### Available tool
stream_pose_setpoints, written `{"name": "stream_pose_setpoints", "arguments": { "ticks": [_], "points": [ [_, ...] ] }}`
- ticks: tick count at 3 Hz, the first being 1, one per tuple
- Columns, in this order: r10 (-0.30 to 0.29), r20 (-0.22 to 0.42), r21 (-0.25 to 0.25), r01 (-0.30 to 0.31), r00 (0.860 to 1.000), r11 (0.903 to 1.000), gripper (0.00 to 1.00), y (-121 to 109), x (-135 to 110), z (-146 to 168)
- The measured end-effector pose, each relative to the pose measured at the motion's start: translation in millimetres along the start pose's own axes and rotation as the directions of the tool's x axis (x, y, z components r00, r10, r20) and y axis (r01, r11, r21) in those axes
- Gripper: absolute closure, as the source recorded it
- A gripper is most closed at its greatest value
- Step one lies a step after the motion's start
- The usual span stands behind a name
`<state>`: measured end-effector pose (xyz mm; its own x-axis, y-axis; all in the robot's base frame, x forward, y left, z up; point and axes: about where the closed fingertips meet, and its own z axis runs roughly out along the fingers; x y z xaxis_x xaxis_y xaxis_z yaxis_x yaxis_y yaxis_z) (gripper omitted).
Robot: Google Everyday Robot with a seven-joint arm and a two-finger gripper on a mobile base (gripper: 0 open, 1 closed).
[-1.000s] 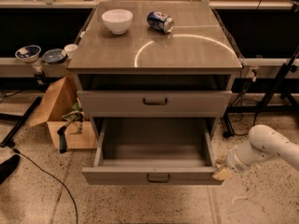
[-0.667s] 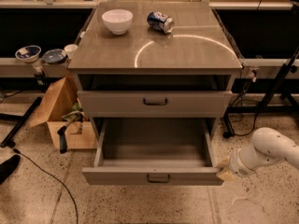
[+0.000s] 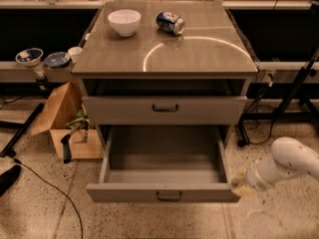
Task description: Open middle drawer
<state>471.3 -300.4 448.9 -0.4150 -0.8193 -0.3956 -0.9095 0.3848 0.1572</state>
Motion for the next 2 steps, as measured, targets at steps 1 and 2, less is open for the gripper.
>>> {"name": "stream_pose_setpoints", "arguments": {
  "ticks": [1, 2],
  "points": [
    [-0.002, -0.002, 0.006, 0.002, 1.0, 1.0, 1.0, 7.5, 1.9, -6.6],
    [-0.002, -0.002, 0.006, 0.003, 1.0, 1.0, 1.0, 7.3, 1.8, -6.6]
  ]
}}
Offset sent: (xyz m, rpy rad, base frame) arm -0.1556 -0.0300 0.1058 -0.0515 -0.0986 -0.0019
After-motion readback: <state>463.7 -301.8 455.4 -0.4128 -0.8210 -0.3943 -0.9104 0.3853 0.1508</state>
